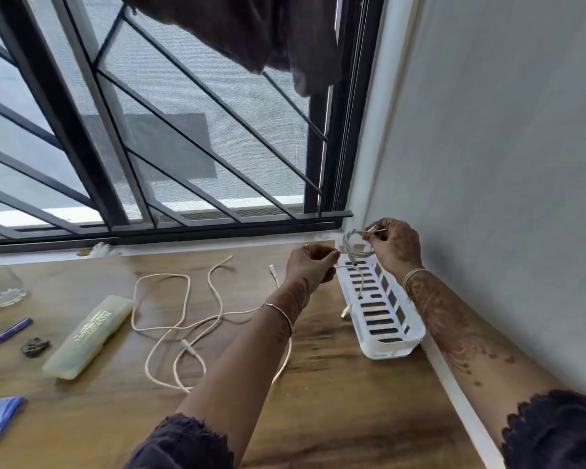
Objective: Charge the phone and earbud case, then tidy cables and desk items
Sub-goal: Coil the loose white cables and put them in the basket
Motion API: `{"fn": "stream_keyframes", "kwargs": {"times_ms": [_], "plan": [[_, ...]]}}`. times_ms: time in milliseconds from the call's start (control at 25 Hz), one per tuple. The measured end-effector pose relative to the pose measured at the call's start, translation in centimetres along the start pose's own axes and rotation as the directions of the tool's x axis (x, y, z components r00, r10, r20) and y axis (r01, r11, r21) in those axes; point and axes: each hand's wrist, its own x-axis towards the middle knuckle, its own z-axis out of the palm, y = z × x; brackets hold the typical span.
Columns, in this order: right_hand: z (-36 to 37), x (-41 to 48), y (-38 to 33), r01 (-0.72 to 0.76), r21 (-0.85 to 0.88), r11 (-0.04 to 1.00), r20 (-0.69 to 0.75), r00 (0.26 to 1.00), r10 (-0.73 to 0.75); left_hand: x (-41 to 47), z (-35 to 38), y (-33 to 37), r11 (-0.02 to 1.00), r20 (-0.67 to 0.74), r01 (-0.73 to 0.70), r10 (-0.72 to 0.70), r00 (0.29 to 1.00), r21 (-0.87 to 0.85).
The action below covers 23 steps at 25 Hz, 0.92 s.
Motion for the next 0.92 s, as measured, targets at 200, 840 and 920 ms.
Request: {"fn": "stream_keyframes", "kwargs": {"times_ms": [200,840,920], "plan": [[1.4,2.4,1.7,0.159,-0.285,0.945,0.064,0.987,-0.146,1.5,0.2,-1.4,0.940,-0.119,-0.079,0.125,0.985,0.331],[6.3,3.0,4.9,0.390,-0.564,0.727,0.348,0.912,-0.219,5.4,-0.7,-5.4,0.818,-0.052,-0.209,0.279,0.959,0.536],[6.4,2.8,5.0,0.413,-0.582,0.701,0.370,0.902,-0.225,5.6,-1.0,-5.6,0.863,-0.097,-0.212,0.286,0.953,0.459]]}}
